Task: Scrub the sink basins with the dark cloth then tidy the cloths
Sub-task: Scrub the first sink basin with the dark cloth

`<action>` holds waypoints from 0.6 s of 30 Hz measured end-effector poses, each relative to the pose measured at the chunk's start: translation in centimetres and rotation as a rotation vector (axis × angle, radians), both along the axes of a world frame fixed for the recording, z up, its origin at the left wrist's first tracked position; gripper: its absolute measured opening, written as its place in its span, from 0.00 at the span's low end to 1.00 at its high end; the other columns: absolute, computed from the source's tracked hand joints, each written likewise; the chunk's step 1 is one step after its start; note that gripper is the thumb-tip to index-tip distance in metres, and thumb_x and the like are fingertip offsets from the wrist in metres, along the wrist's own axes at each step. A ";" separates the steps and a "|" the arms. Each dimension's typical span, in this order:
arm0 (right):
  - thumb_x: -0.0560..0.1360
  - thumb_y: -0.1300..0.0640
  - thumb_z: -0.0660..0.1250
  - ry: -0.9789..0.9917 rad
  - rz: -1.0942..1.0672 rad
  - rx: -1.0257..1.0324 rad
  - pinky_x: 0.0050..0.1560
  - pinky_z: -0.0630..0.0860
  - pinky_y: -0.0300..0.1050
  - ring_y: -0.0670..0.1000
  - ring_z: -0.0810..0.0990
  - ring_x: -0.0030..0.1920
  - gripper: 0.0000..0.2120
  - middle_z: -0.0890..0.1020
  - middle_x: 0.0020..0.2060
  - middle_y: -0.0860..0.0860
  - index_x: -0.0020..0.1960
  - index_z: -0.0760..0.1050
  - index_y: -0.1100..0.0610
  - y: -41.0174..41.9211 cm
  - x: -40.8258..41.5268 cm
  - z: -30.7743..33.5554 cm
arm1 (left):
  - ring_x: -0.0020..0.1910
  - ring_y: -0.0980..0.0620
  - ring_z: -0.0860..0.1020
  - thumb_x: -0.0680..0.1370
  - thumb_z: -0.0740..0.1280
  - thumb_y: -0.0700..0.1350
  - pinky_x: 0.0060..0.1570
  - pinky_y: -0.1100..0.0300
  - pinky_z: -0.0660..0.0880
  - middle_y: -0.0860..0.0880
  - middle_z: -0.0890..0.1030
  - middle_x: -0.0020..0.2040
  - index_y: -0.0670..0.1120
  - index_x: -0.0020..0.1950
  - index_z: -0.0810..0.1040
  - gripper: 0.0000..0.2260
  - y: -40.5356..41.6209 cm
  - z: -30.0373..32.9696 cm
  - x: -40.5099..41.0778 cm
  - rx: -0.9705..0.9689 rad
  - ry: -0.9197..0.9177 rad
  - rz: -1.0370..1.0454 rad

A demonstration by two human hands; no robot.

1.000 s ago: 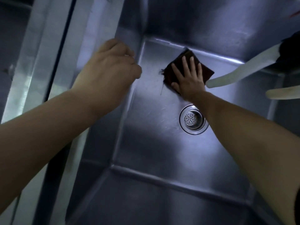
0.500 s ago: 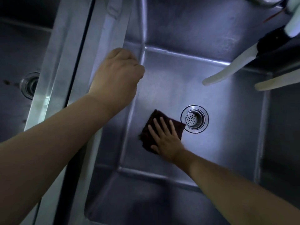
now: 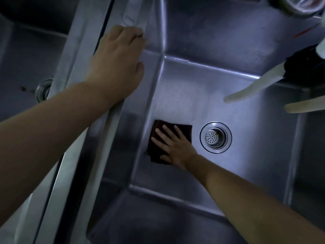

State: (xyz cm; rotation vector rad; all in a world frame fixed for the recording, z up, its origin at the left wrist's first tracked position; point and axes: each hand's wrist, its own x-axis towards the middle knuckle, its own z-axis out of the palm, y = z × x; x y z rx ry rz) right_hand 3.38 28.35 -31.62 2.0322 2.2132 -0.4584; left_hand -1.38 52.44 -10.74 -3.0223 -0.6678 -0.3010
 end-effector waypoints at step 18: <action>0.78 0.48 0.52 0.068 -0.518 -0.017 0.72 0.34 0.57 0.53 0.38 0.76 0.35 0.44 0.77 0.53 0.77 0.38 0.58 19.2 10.3 0.9 | 0.59 0.39 0.67 0.73 0.60 0.39 0.56 0.45 0.67 0.40 0.73 0.65 0.38 0.61 0.74 0.17 -0.5 -0.4 0.5 0.029 0.019 0.021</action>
